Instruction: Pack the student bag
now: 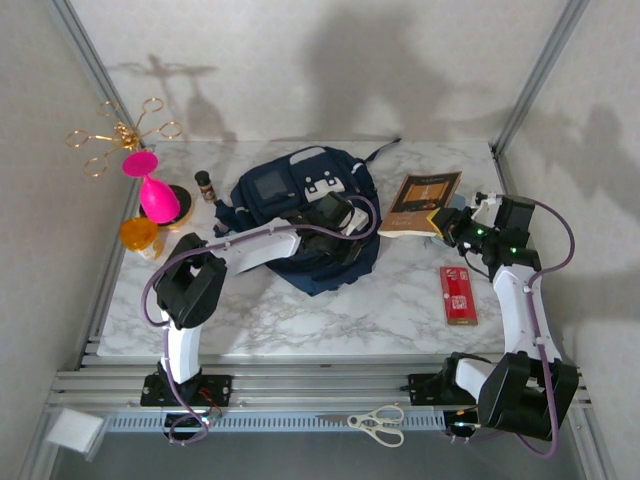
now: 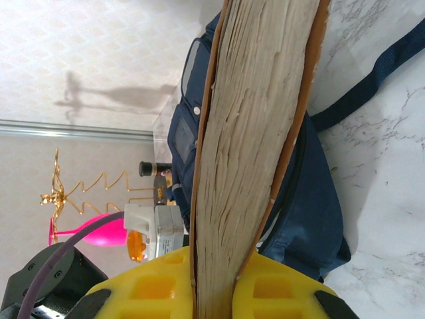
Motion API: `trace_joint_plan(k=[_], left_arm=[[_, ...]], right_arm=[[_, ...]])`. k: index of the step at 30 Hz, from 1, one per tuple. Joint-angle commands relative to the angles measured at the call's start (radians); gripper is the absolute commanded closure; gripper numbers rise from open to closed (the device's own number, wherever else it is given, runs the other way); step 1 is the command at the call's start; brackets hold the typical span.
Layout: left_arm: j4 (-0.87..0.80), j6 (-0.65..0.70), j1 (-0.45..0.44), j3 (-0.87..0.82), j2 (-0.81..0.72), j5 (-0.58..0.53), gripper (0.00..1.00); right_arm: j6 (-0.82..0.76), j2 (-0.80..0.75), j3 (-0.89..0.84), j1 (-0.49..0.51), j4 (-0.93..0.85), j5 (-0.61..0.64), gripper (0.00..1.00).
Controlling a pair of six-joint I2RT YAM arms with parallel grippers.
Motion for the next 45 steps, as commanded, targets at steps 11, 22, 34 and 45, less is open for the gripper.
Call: trace_joint_plan(k=[11, 22, 34, 45], left_arm=[[-0.113, -0.045, 0.022, 0.208, -0.118, -0.182, 1.00], [-0.165, -0.002, 0.039, 0.479, -0.189, -0.240, 1.00], [-0.118, -0.063, 0.038, 0.492, -0.183, -0.276, 1.00], [-0.088, -0.120, 0.038, 0.483, -0.170, -0.331, 1.00]], right_arm=[[-0.125, -0.061, 0.007, -0.007, -0.025, -0.037, 1.00], [0.070, -0.032, -0.132, 0.336, 0.235, -0.035, 1.00], [0.077, 0.507, 0.062, 0.569, 0.610, 0.053, 0.96], [-0.184, 0.702, 0.303, 0.556, 0.254, 0.331, 0.37]])
